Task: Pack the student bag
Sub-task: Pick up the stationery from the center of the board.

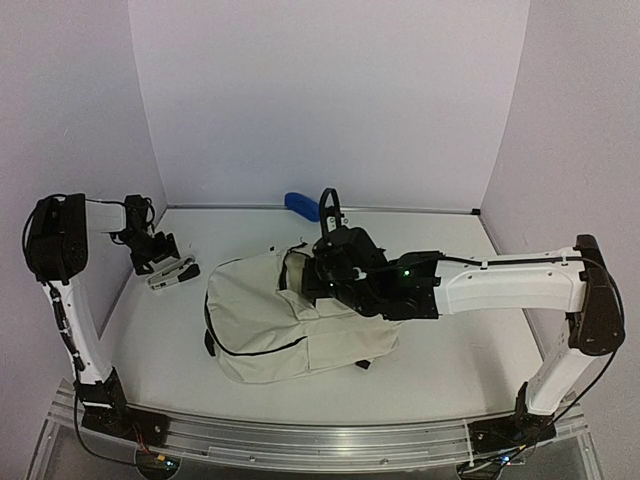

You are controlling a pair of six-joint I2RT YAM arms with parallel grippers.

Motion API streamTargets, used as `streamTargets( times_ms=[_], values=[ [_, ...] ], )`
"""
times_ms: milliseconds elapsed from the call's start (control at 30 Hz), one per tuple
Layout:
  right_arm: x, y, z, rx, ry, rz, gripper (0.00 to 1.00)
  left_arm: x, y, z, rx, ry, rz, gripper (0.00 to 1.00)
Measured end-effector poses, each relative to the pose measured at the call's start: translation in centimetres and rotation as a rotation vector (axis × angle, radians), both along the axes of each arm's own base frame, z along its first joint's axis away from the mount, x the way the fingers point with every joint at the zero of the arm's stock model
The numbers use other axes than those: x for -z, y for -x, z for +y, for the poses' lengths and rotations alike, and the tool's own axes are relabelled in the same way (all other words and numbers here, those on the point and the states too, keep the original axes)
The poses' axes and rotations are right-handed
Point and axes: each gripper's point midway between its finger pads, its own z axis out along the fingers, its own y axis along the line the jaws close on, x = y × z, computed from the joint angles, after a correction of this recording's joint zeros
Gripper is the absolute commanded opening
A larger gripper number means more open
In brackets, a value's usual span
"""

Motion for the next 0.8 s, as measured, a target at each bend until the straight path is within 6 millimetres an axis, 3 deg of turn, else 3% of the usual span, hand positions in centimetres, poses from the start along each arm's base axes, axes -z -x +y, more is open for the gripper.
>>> streamTargets(
  times_ms=[233,433,667,800],
  values=[
    [0.1,0.1,0.2,-0.012,0.002,0.003,0.00,-0.7,1.8,-1.7,0.022,0.088,-0.019,0.90],
    [0.1,0.1,0.2,-0.017,0.004,0.003,0.00,-0.1,4.1,-3.3,0.048,0.120,0.011,0.90],
    [0.2,0.2,0.3,-0.021,0.005,0.005,0.00,0.6,6.9,-7.4,0.148,0.085,0.058,0.92],
    [0.2,0.2,0.4,-0.026,0.005,0.007,0.00,1.1,7.6,-8.4,0.177,0.012,0.080,0.91]
  ],
)
